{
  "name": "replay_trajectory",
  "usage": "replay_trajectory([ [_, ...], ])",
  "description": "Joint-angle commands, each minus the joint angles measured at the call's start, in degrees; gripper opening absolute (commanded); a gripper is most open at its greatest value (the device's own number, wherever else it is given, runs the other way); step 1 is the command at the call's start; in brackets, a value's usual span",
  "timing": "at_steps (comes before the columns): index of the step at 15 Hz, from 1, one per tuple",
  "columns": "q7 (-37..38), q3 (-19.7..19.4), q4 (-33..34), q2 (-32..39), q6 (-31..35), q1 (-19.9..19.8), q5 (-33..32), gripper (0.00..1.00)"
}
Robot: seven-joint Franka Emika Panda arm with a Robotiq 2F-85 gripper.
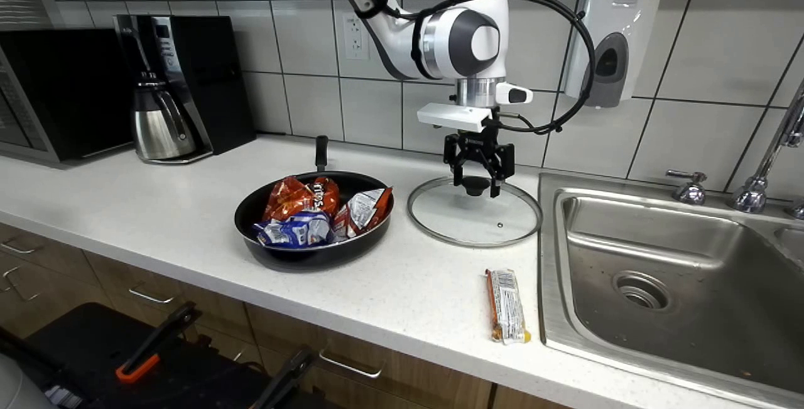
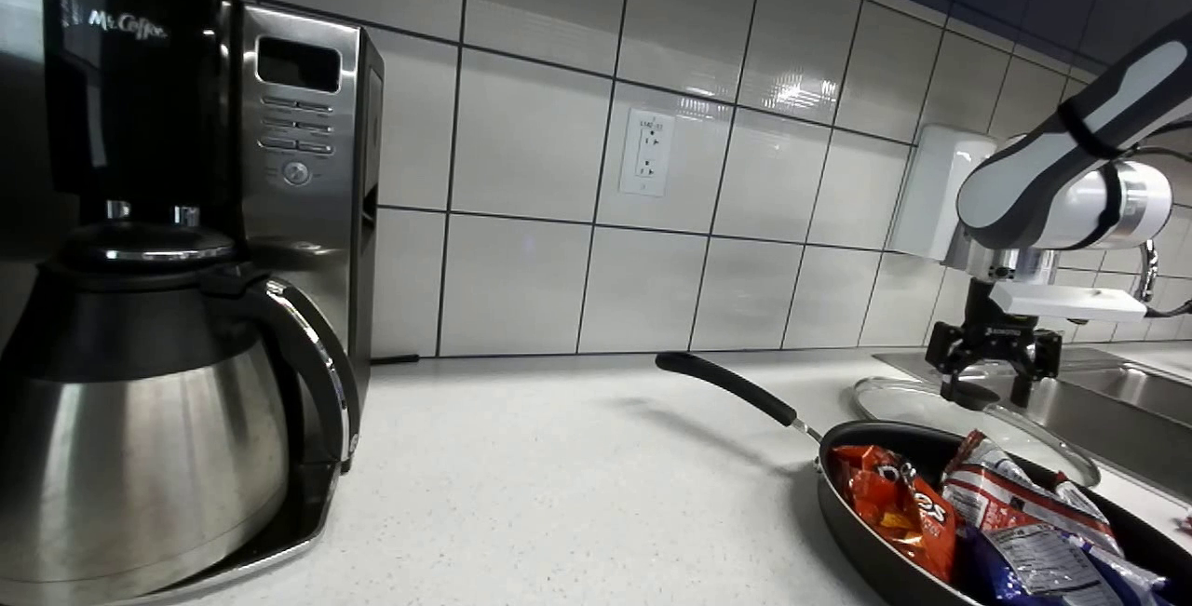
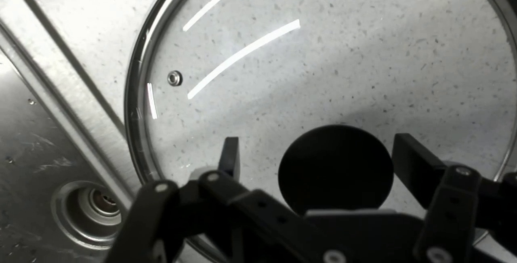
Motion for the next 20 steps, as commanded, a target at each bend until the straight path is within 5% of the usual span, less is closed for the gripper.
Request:
replay_trajectory([
  [1, 1.5, 0.5, 2.9, 1.1, -2.3, -0.9, -0.7, 0.66],
  [5, 1.6, 0.7, 2.9, 0.9, -2.1, -0.8, -0.7, 0.39],
  [20, 2.2, -0.5, -1.1, -6.2, -0.5, 0.2, -1.9, 0.39],
])
